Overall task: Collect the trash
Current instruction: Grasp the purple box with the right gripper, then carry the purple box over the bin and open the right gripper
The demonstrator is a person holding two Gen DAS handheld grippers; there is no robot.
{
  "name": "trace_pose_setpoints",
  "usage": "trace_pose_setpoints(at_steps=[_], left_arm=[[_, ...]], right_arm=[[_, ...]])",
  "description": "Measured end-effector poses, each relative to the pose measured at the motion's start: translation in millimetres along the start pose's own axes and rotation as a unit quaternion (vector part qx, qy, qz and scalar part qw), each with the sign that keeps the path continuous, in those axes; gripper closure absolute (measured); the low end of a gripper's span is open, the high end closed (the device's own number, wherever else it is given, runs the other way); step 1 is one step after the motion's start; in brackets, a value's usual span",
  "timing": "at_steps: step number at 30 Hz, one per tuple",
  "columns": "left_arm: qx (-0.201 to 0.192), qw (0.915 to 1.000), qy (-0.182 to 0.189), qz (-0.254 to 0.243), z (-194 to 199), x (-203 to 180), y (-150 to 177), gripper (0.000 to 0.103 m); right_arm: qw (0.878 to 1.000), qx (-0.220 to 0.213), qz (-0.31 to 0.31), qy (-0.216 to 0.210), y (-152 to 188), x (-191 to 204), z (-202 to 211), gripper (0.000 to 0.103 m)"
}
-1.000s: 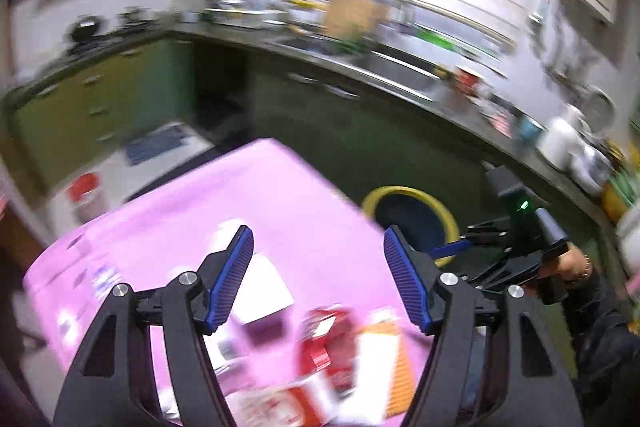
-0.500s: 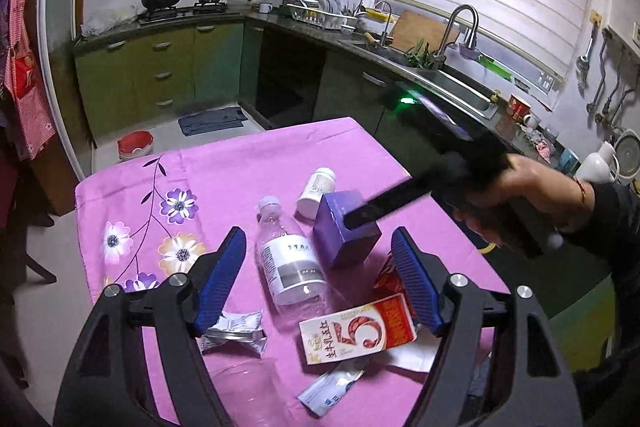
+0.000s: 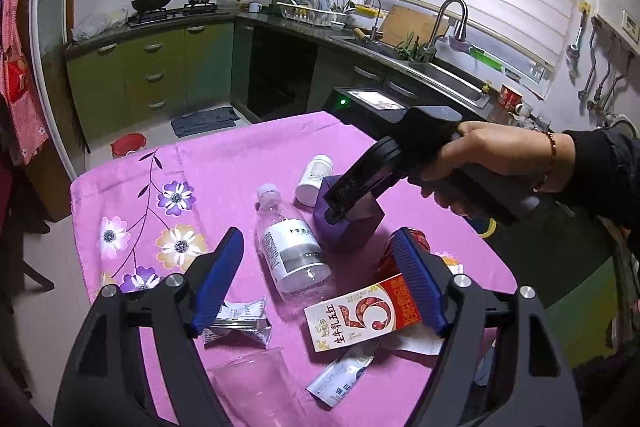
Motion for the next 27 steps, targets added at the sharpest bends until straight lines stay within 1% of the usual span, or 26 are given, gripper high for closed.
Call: trace_pose_setpoints(at_steps=[4,7,9,12,14,16,17,19,20,21,23,25,27], left_arm=[[0.001,1.0,-0.001,-0.002,1,-2,1,0.028],[0.002,1.0,-0.003,-0.003,0,-3,2,0.028],[0.006,1.0,-0.003,-0.004,-2,-5,2,0.027],[0.014,0.9998,0.001,-0.012,-5,-12,0,0.027],[0.019,0.9996,0.006,-0.019,-9,-18,-2,0.027],[0.024,0.9993,0.012,-0.024,-12,-24,-4,0.027],[0.028,0.9991,0.016,-0.027,-16,-27,-5,0.027],[0.037,0.9985,0.026,-0.031,-22,-34,-6,0.026],[0.043,0.998,0.032,-0.033,-26,-38,-7,0.026],[0.049,0.9973,0.039,-0.038,-31,-44,-8,0.026],[0.06,0.9958,0.047,-0.05,-40,-56,-10,0.026],[0.07,0.9939,0.053,-0.067,-49,-71,-13,0.026],[0.075,0.9923,0.057,-0.08,-55,-83,-18,0.026]], right_arm=[[1.0,-0.011,0.019,0.005,3,2,-1,0.045],[1.0,-0.008,0.02,-0.023,6,-6,6,0.049],[0.999,-0.018,0.02,-0.038,9,-12,15,0.049],[0.997,-0.04,0.016,-0.068,18,-29,41,0.05],[0.994,-0.061,0.015,-0.093,31,-47,63,0.05],[0.99,-0.085,0.007,-0.112,46,-75,86,0.05],[0.989,-0.093,0.002,-0.115,51,-86,93,0.05],[0.986,-0.118,-0.024,-0.115,63,-127,108,0.05],[0.985,-0.13,-0.035,-0.105,67,-146,113,0.05],[0.984,-0.147,-0.056,-0.09,74,-174,116,0.05],[0.982,-0.157,-0.085,-0.067,82,-215,113,0.049],[0.98,-0.157,-0.112,-0.038,88,-253,100,0.049],[0.98,-0.143,-0.14,-0.02,89,-290,75,0.049]])
Point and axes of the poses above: each gripper's, at about its wrist camera, not at the fingertips, and z roughly against the way its jaws point, x to its left, y to its underside, the point moved 2 cm from there along -z, roughly the way its jaws point, and after that the axes turned 10 degrees about -z, right-handed, at the moved point
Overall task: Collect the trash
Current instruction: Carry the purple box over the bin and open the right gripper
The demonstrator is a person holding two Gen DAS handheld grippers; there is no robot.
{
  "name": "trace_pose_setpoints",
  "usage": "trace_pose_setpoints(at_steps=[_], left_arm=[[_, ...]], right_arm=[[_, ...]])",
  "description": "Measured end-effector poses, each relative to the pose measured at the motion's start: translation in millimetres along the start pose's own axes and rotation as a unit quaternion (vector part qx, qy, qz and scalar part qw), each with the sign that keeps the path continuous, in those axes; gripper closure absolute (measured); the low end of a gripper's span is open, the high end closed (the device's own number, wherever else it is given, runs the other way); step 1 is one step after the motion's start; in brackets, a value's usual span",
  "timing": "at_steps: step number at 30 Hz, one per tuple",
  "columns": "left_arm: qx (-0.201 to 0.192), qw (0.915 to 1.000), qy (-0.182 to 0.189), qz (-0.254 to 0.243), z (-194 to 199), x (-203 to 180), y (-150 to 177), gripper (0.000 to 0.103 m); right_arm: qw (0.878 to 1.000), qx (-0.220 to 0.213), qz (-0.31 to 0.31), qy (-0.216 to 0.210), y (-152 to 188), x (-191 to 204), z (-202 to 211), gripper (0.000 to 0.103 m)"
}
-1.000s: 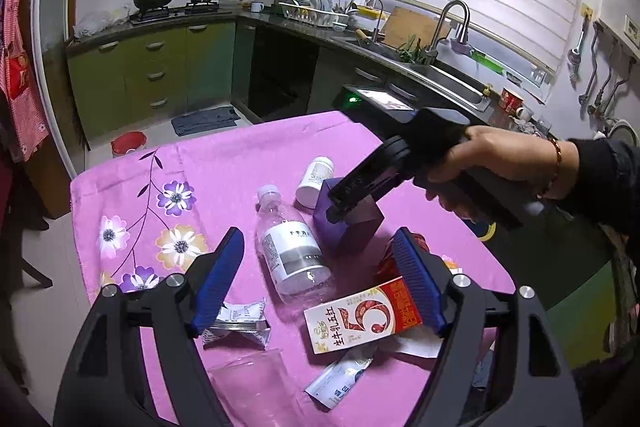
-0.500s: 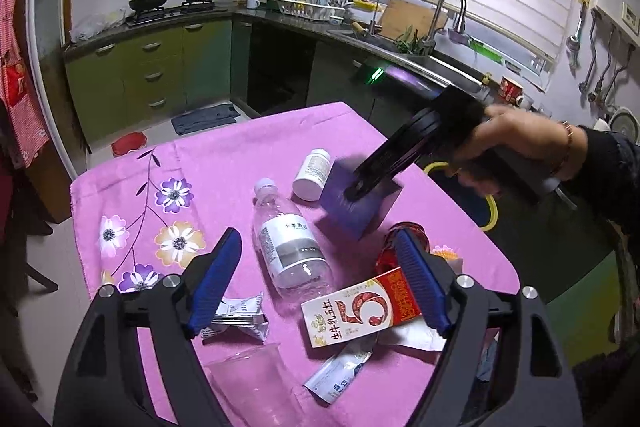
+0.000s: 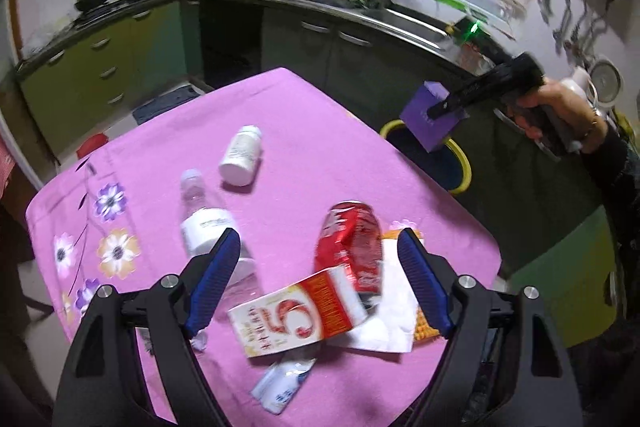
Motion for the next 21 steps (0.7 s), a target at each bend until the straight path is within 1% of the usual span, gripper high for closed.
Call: trace_pose_setpoints(at_steps=[2,3,4,6,10,15,16,18,19,21], left_arm=[[0.01,0.9999,0.0,-0.013,-8,-11,-8,0.021],[0.015,0.9997,0.0,-0.017,-12,-15,-11,0.016],[0.023,0.9995,0.0,-0.021,-17,-19,-14,0.015],[0.042,0.9987,0.004,-0.028,-28,-26,-19,0.015],[0.088,0.9953,0.027,-0.029,-51,-33,-26,0.015],[0.132,0.9891,0.056,-0.031,-74,-37,-32,0.015],[0.141,0.9877,0.059,-0.031,-79,-38,-33,0.015],[0.163,0.984,0.063,-0.031,-90,-39,-36,0.015],[0.174,0.9821,0.065,-0.031,-96,-39,-37,0.015],[0.198,0.9775,0.066,-0.03,-107,-40,-38,0.015]], right_arm=[[1.0,0.008,-0.017,0.015,-6,-27,-22,0.049],[0.999,0.011,-0.023,0.025,-8,-38,-36,0.049],[0.999,0.013,-0.026,0.031,-8,-46,-44,0.049],[0.998,0.02,-0.029,0.05,-13,-60,-71,0.049],[0.996,0.038,-0.042,0.073,-20,-79,-108,0.049],[0.992,0.077,-0.056,0.077,-15,-97,-141,0.048],[0.992,0.08,-0.057,0.077,-15,-99,-144,0.04],[0.993,0.064,-0.057,0.081,-16,-101,-140,0.025],[0.993,0.058,-0.054,0.083,-15,-101,-137,0.025],[0.995,0.045,-0.054,0.071,-14,-98,-126,0.025]])
Point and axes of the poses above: each gripper's, at about its wrist camera, not at the fingertips, and z roughly against the way its jaws point, x to its left, y to its underside, the point moved 2 cm from there along -z, roughly the way its jaws point, and after that the axes turned 10 degrees about -z, right-handed, at the moved point
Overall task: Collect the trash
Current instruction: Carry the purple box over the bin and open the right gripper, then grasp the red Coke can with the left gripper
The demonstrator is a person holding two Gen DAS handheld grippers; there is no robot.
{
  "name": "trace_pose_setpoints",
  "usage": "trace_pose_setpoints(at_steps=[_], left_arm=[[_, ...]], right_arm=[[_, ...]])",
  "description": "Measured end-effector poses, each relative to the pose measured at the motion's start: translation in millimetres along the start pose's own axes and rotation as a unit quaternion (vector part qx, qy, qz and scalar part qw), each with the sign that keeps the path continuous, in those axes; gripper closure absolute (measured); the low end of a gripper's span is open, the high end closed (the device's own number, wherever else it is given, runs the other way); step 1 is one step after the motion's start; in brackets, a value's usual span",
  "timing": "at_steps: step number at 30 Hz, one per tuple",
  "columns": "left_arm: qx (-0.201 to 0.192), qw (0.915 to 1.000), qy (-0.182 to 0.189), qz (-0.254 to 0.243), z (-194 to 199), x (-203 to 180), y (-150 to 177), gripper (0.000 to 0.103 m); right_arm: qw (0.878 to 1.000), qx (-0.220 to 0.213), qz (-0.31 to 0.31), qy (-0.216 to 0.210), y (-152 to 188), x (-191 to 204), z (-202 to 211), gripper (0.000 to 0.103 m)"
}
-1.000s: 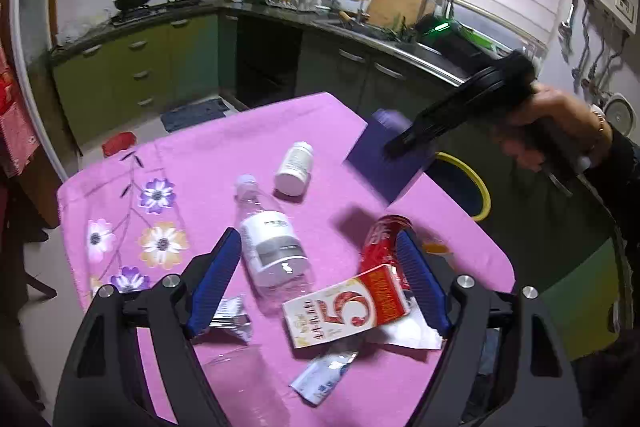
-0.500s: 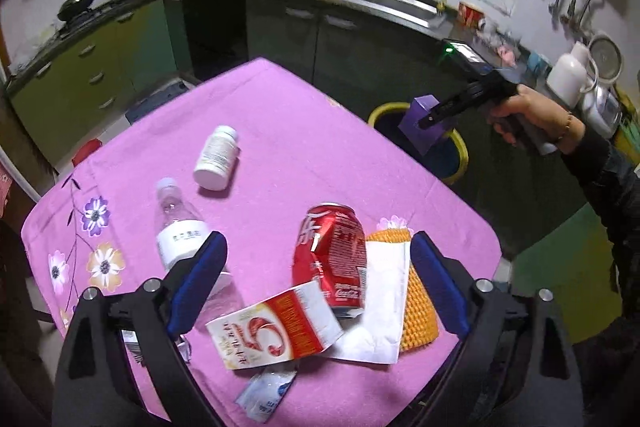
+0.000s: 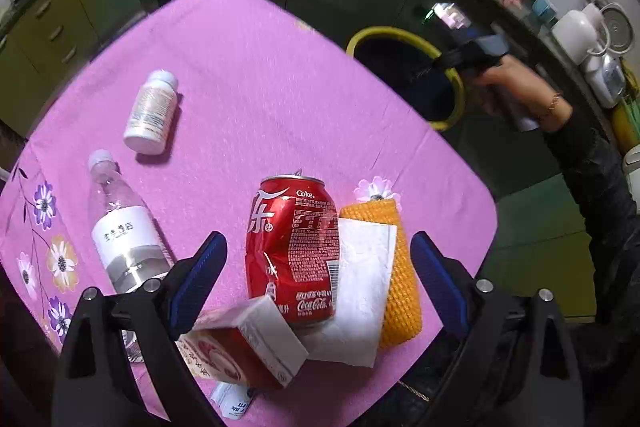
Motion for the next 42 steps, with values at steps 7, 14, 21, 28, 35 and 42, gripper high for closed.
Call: trace_pose_setpoints(at_steps=[7,14,21,28,35,42], left_arm=[[0.079,0.9968,-0.009,-0.009,-33,0,-9,0.015],[0.142,0.9892,-0.027,-0.023,-58,0,-5,0.015],[0.178,0.9832,-0.034,-0.02,-82,5,0,0.024],[0.191,0.9811,-0.027,-0.013,-93,11,5,0.031],[0.192,0.9809,-0.026,-0.016,-99,9,-1,0.032],[0.191,0.9812,-0.024,-0.013,-107,18,-6,0.035]], right_arm=[[0.998,-0.023,0.019,-0.053,20,5,33,0.025],[0.995,-0.02,0.042,-0.086,44,26,41,0.025],[0.992,-0.03,0.051,-0.112,57,30,53,0.025],[0.991,-0.027,0.059,-0.115,69,34,53,0.024],[0.99,-0.028,0.063,-0.12,72,39,51,0.024],[0.99,-0.025,0.064,-0.125,76,37,49,0.023]])
Point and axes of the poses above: each gripper's, at about its wrist camera, not at the fingertips, and z roughly against the way its jaws point, x to its left, y to its underside, the point moved 2 cm from there along -z, roughly the way its jaws point, and after that the axes turned 10 degrees about -z, right-handed, at the moved point
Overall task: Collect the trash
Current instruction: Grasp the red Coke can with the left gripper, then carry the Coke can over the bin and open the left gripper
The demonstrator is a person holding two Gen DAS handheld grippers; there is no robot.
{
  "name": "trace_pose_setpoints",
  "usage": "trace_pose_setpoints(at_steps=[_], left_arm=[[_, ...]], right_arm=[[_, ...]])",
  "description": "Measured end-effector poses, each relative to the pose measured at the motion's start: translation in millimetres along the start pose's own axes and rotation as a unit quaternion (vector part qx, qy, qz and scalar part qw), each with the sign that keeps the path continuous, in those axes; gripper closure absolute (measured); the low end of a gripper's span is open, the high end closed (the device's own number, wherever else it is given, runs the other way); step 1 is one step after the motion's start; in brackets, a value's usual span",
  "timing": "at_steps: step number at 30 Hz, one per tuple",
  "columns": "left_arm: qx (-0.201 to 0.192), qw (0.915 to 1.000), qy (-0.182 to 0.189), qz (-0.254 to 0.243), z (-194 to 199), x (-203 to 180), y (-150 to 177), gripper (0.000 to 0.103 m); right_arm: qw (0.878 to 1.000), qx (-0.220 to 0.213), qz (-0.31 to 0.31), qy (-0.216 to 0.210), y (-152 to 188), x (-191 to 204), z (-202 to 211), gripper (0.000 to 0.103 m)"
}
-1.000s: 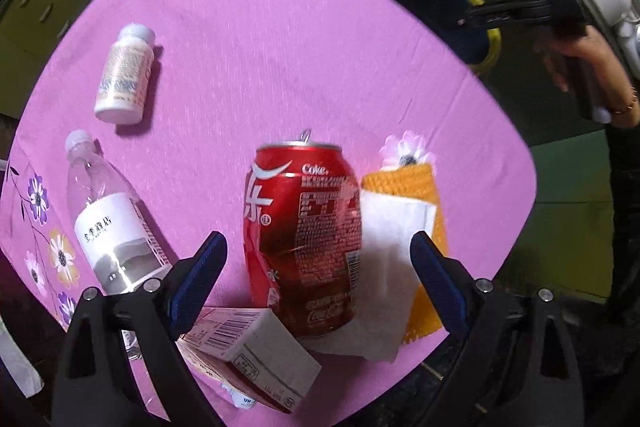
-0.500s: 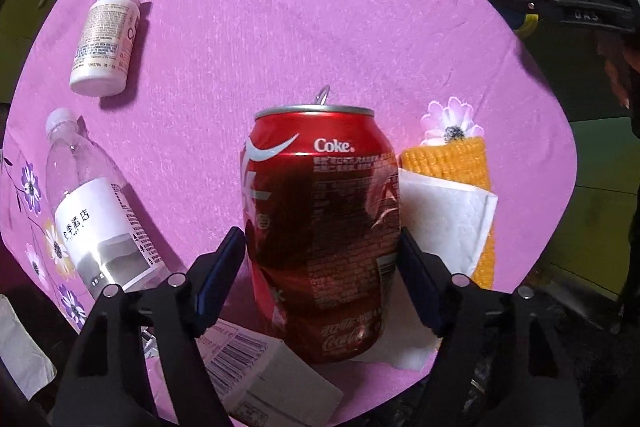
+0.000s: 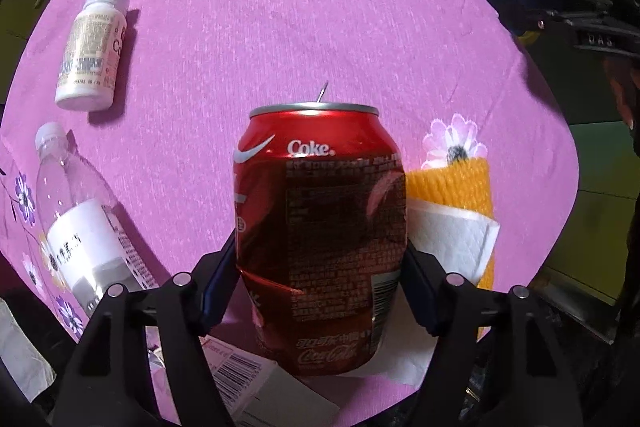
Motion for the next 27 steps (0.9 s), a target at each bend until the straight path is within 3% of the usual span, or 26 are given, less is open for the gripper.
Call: trace_pose_setpoints(at_steps=[18,27], left_arm=[[-0.074,0.9972,-0.01,-0.002,47,15,-29,0.035],[-0.104,0.9937,-0.013,-0.04,86,-20,-55,0.035]], right_arm=[[1.0,-0.014,-0.013,-0.003,7,-13,12,0.023],[0.999,-0.045,-0.028,-0.002,19,-34,41,0.023]])
Point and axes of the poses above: each gripper's, at about its wrist camera, not at the fingertips, and z roughly against the way its jaws point, x to its left, y to its underside, the point moved 2 cm from there along -z, roughly the way its jaws point, and after that the axes turned 10 degrees about -z, right-handed, at the moved point
